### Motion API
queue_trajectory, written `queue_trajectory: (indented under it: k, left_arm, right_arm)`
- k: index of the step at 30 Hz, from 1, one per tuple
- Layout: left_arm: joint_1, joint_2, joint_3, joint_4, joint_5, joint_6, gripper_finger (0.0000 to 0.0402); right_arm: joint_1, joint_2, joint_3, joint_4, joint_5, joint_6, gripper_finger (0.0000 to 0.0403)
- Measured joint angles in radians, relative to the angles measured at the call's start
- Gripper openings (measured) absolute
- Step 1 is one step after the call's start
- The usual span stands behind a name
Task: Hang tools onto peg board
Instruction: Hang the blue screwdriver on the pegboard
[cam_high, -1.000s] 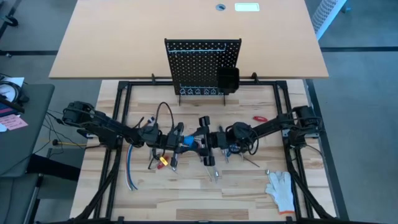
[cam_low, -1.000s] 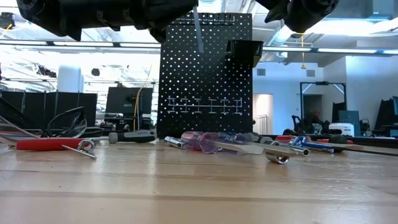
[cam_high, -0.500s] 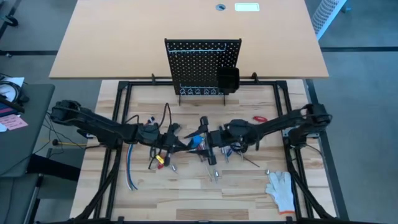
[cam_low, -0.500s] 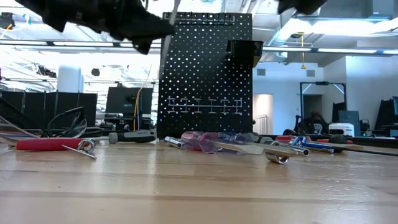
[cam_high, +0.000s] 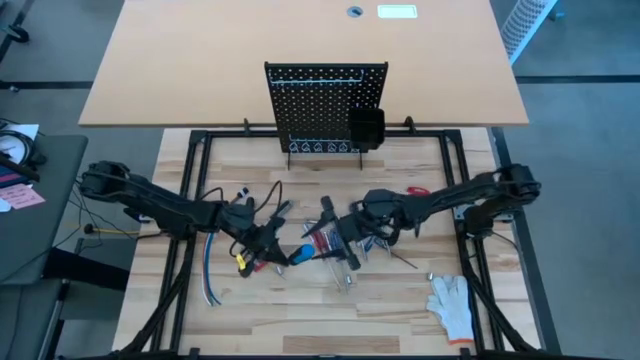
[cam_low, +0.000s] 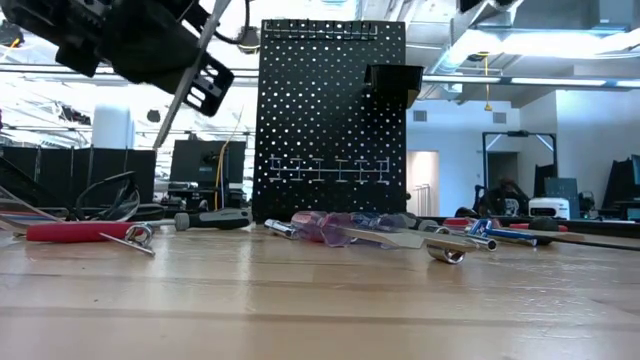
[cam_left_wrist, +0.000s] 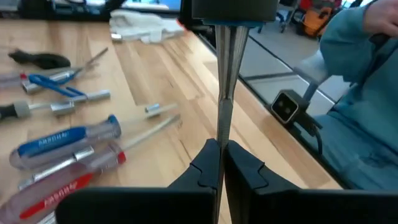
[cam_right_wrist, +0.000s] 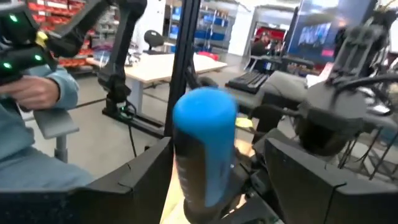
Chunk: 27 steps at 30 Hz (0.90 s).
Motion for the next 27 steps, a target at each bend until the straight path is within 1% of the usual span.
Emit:
queue_trajectory:
  k: [2, 4, 6, 7, 9, 12, 14, 17, 19, 21, 23, 25, 27]
  left_arm:
    - [0.000, 0.012, 0.000, 0.004, 0.000, 0.000, 0.0000]
    - [0.000, 0.020, 0.000, -0.002, 0.000, 0.000, 0.0000]
    - [0.000, 0.022, 0.000, -0.003, 0.000, 0.000, 0.0000]
    - [0.000, 0.022, 0.000, -0.001, 0.001, 0.000, 0.0000]
    - [0.000, 0.023, 0.000, -0.007, 0.001, 0.000, 0.0000]
    - [0.000, 0.023, 0.000, -0.016, 0.000, 0.000, 0.0000]
    - [0.000, 0.023, 0.000, -0.017, 0.001, -0.003, 0.0000]
    - [0.000, 0.023, 0.000, -0.010, 0.000, -0.003, 0.0000]
    - [0.000, 0.023, 0.000, -0.011, -0.003, -0.003, 0.0000]
    - [0.000, 0.023, 0.000, -0.019, -0.018, -0.002, 0.0000]
    - [0.000, 0.023, 0.000, -0.028, -0.056, 0.010, 0.0007]
    - [0.000, 0.023, 0.000, -0.039, -0.110, 0.015, 0.0021]
    - [0.006, 0.023, 0.000, -0.061, -0.156, 0.027, 0.0041]
  right_arm:
    - [0.000, 0.032, 0.033, -0.015, -0.028, -0.001, 0.0260]
    - [0.000, 0.061, 0.078, -0.032, -0.094, -0.003, 0.0260]
    - [0.000, 0.081, 0.118, -0.080, -0.149, -0.003, 0.0256]
    - [0.001, 0.086, 0.137, -0.109, -0.158, -0.003, 0.0252]
    - [0.001, 0.096, 0.167, -0.181, -0.162, -0.003, 0.0234]
    - [0.001, 0.090, 0.198, -0.285, -0.160, -0.003, 0.0190]
    - [0.000, 0.081, 0.208, -0.315, -0.145, -0.014, 0.0158]
    - [0.000, 0.067, 0.209, -0.341, -0.138, -0.016, 0.0154]
    - [0.001, 0.061, 0.208, -0.363, -0.113, -0.011, 0.0154]
    - [0.003, 0.059, 0.209, -0.385, -0.059, 0.006, 0.0154]
    - [0.003, 0.059, 0.209, -0.396, -0.011, 0.034, 0.0154]
    - [-0.001, 0.058, 0.209, -0.401, 0.028, 0.077, 0.0154]
    - [-0.006, 0.058, 0.208, -0.418, 0.111, 0.144, 0.0154]
